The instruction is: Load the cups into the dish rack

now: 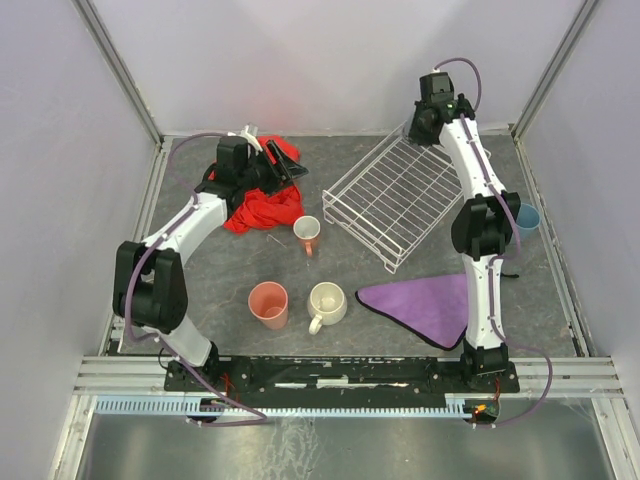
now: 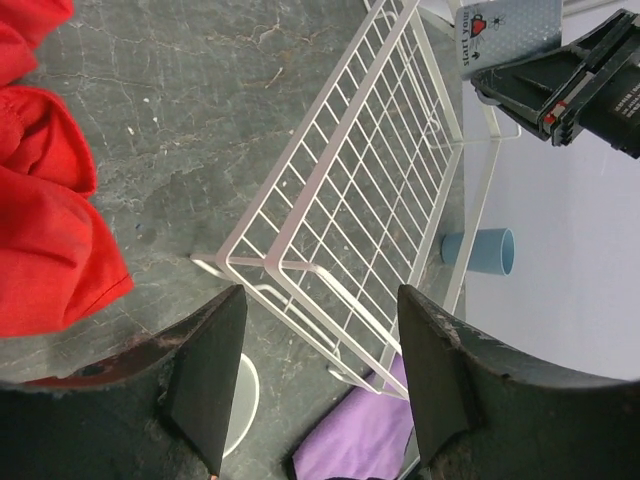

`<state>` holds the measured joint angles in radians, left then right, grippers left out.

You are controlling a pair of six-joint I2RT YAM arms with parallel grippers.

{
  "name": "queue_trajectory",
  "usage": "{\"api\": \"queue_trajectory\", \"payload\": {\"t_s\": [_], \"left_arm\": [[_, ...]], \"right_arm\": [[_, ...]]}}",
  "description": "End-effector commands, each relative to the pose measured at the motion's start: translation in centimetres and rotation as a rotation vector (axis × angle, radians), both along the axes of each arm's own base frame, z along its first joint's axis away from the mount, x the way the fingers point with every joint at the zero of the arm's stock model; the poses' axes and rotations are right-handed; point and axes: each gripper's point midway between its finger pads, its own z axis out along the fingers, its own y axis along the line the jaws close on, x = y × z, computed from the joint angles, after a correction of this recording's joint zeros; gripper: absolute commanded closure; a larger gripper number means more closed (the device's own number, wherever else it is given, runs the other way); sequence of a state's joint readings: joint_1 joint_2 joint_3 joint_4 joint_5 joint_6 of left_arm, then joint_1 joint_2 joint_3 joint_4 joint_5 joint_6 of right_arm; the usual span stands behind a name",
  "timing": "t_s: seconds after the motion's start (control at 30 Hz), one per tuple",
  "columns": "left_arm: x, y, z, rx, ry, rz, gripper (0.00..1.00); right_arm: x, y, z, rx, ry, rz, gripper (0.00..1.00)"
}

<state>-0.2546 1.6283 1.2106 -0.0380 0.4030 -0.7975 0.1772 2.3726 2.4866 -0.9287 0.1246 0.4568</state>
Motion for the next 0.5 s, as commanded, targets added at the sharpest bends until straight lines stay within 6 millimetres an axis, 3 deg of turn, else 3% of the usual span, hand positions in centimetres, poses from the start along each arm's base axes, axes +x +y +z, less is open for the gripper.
{"api": "queue_trajectory", "payload": {"t_s": [0.0,0.1,0.17,0.47], "left_arm": [[0.9,-0.4,1.5,0.017,-0.061,-0.055,0.32],[1.0,-0.5,1.3,0.017,-0.058,-0.060,0.32],[1.1,-0.4,1.0,0.021,-0.056,-0.058,0.33],[1.6,-0.1,0.1,0.025,-0.041,-0.055,0.33]], "right_arm": [[1.8,-2.5,2.6,-0.095,-0.095,-0.034,0.99],[2.2,-3.0,1.0,-0.113,-0.069,-0.023,0.99],[2.8,-3.0,1.4,-0.113,-0.093,-0.013,0.99],[4.5,-2.8,-1.5,-0.135,-0.091,0.028,0.99]]}}
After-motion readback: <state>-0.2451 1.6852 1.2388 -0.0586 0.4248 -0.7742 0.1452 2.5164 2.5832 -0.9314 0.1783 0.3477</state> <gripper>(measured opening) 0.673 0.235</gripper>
